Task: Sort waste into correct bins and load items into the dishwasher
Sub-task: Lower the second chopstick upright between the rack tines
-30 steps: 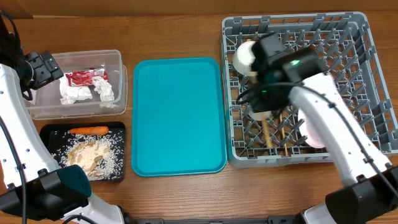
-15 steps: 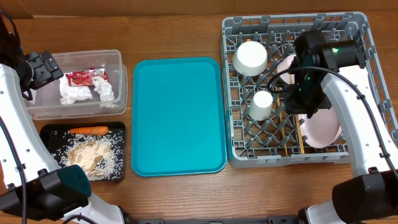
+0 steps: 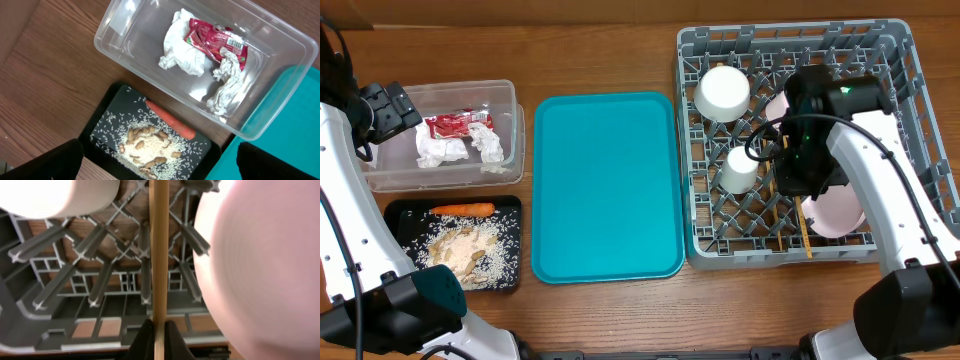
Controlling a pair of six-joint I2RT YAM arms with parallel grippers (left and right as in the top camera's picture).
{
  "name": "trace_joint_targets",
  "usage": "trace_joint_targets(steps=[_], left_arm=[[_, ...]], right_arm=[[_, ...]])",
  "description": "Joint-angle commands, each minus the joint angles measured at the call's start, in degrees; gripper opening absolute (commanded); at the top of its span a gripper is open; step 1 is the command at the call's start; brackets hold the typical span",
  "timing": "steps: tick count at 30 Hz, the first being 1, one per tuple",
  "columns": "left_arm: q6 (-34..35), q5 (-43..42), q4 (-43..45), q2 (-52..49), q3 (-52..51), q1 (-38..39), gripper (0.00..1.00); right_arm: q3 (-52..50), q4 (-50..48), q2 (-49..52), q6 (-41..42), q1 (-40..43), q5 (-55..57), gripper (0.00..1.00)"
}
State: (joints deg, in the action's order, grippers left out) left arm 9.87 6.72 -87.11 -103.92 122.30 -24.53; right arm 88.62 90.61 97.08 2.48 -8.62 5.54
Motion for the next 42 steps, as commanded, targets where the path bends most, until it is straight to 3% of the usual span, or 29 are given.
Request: trace_joint_targets(steps=[1,23,29,31,34,42], left_arm=[[-0.87,0.76,-0.02,0.92,1.22,-0.04,1.0],[-0.87,0.76,-0.02,0.92,1.22,-0.04,1.0],[-0.87,0.76,-0.02,0.92,1.22,-0.04,1.0],[-0.87,0.76,-0.02,0.92,1.22,-0.04,1.0],[-0.87,0.76,-0.02,0.92,1.22,-0.04,1.0],[-0.87,0.76,-0.02,0.92,1.22,-0.04,1.0]], right_arm=[[-2.12,-2.91,0.35,-0.87,0.02,1.09,0.04],[-4.68,-13.46,6.19,-2.32,0.02,4.33,0.04],[-4.68,-13.46,6.19,-2.32,0.02,4.44,0.12],[-4.68,-13.49,6.19,-2.32,0.02,4.57,0.32],[-4.68,-13.94,6.19,-2.32,0.02,4.55,0.39],[-3.96,-15.41,6.19,-2.05,0.02,3.17,0.39]])
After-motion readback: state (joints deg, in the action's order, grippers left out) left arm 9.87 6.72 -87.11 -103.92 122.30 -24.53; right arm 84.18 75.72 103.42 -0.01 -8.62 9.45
